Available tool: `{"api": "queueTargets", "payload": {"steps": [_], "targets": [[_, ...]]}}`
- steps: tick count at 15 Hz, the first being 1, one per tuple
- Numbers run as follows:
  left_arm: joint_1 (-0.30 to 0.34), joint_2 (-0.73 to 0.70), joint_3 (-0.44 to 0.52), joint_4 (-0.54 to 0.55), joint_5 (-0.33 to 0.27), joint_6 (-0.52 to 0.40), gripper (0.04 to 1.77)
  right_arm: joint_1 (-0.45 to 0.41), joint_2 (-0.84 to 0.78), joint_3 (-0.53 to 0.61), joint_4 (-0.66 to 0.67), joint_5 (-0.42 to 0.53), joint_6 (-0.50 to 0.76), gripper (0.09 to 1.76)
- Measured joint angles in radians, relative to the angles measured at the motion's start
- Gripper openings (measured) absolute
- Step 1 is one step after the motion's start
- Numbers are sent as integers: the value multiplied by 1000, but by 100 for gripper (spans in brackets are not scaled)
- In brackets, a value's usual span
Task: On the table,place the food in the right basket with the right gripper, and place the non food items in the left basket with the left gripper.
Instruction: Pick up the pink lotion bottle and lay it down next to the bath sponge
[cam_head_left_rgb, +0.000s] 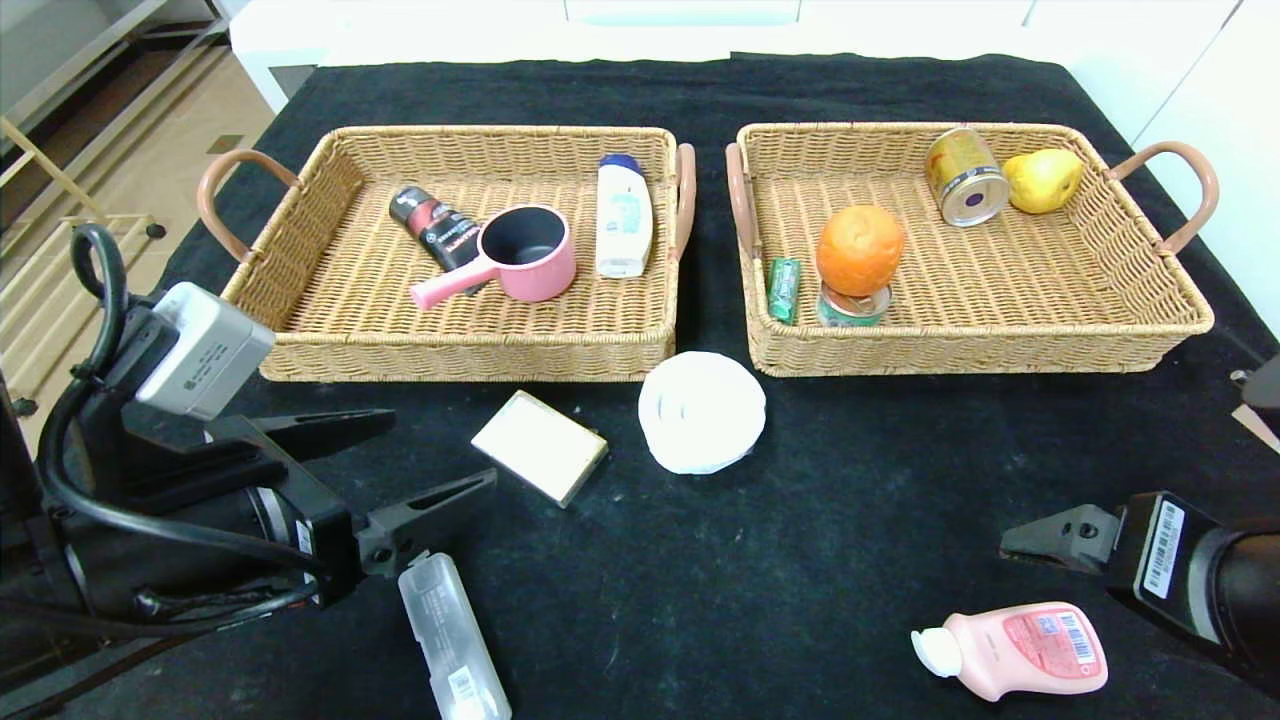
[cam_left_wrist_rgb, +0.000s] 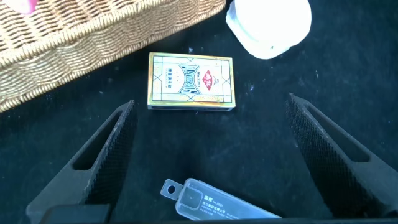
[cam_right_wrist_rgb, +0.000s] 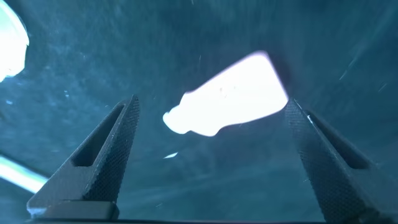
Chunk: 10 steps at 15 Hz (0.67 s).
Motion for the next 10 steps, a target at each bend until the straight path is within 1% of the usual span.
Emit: {"api": "queueTargets", "payload": {"steps": [2, 5, 10], "targets": [[0, 2, 0, -1, 0, 0, 172, -13, 0, 1, 0, 64, 44, 170], [0, 3, 1, -1, 0, 0, 172, -26, -4, 10, 0, 120, 90, 171], [0, 5, 2, -1, 0, 1, 172, -34, 37, 48, -14, 123, 133, 171]]}}
